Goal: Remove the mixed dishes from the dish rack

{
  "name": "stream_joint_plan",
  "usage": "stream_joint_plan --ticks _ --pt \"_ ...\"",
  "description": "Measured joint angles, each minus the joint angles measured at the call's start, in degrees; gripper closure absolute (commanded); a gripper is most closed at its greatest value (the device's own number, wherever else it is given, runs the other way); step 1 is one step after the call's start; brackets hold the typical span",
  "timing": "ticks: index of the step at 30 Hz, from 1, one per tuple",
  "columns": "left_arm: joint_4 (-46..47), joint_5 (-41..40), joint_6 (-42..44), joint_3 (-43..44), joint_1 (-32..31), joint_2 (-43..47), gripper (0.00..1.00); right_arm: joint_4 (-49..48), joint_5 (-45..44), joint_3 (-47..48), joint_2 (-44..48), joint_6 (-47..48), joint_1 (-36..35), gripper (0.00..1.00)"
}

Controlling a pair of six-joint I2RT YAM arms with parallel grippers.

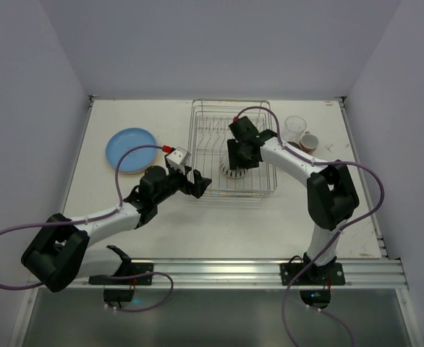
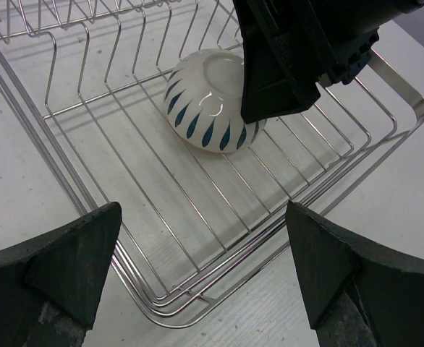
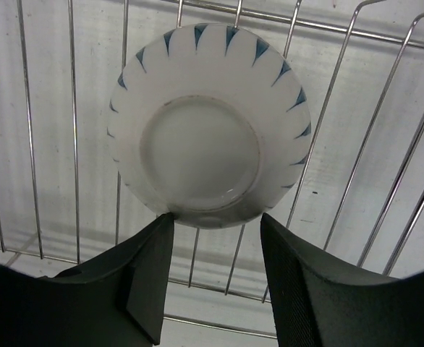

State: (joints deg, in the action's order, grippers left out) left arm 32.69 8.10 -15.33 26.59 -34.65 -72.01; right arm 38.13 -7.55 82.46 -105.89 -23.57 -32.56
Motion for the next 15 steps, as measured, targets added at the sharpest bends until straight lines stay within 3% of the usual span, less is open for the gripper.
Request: stream_joint_plan --ticks 11,15 --pt "-0.1 -0.2 0.1 0.0 0.0 0.0 0.00 -8.7 -1.9 -7.5 8.9 -2.8 0.5 0.41" --pt "-0.1 -0.5 0.1 0.0 -0.1 0.0 0.00 -10.0 -1.1 -7.6 11.1 -2.8 0.5 0.34"
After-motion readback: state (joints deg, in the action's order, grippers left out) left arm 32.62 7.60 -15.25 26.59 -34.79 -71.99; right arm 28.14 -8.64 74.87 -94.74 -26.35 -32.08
